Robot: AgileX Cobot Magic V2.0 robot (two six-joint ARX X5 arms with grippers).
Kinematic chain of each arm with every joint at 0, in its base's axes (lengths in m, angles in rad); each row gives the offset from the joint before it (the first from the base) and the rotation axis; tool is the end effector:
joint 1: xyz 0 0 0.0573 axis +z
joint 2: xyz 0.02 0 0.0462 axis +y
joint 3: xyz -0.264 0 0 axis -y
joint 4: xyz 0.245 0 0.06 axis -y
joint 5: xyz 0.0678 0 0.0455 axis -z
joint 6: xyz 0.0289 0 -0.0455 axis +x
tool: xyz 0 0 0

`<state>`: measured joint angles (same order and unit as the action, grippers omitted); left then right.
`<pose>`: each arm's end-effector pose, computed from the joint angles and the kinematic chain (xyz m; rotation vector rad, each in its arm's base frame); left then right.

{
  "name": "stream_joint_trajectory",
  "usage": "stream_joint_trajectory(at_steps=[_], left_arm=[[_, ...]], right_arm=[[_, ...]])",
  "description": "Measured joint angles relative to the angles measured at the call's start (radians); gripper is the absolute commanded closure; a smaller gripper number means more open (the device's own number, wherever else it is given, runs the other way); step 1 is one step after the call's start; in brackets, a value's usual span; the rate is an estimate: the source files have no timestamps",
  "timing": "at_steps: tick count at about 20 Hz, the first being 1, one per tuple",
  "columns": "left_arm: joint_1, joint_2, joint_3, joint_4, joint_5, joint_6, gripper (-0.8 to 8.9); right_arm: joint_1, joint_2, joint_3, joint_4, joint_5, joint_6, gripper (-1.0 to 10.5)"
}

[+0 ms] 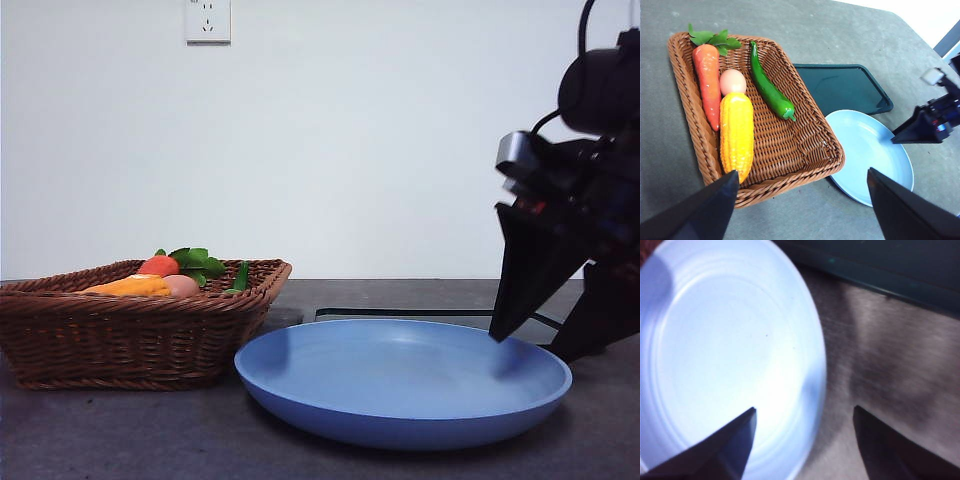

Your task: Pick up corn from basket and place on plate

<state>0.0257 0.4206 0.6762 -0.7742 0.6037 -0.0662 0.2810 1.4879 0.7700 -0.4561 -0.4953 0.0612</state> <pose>0.0808 -0.0143 0.2859 -0.2258 0.5189 -0.5486 0.2442 0.0848 0.1646 0.1797 1.2155 0.6470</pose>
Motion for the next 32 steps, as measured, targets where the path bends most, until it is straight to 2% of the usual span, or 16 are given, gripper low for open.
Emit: stream_joint_trajectory(at_steps=[2, 7, 14, 18, 20, 23, 32], left_arm=[[0.000, 0.000, 0.000, 0.000, 0.000, 0.000, 3.96], [0.000, 0.000, 0.000, 0.000, 0.000, 0.000, 3.96], [0.000, 0.042, 0.011, 0.000, 0.000, 0.000, 4.00], [-0.004, 0.140, 0.060, 0.041, -0.003, 0.000, 4.02], [-0.024, 0.214, 0.086, 0.053, -0.011, 0.000, 4.02], [-0.089, 0.352, 0.142, 0.064, -0.091, 0.000, 4.02], [-0.342, 0.806, 0.330, 0.135, -0.436, 0.024, 4.02]], right_arm=[[0.014, 0.021, 0.000, 0.002, 0.000, 0.000, 7.3], [0.028, 0.050, 0.000, 0.003, 0.007, 0.000, 9.4], [0.027, 0.049, 0.010, 0.010, 0.020, 0.034, 9.5], [0.019, -0.031, 0.053, -0.090, 0.032, 0.032, 9.5], [0.011, -0.103, 0.071, -0.161, 0.065, 0.031, 9.5], [-0.006, -0.229, 0.072, -0.242, 0.113, 0.031, 9.5], [-0.084, -0.553, 0.072, -0.348, 0.108, 0.031, 9.5]])
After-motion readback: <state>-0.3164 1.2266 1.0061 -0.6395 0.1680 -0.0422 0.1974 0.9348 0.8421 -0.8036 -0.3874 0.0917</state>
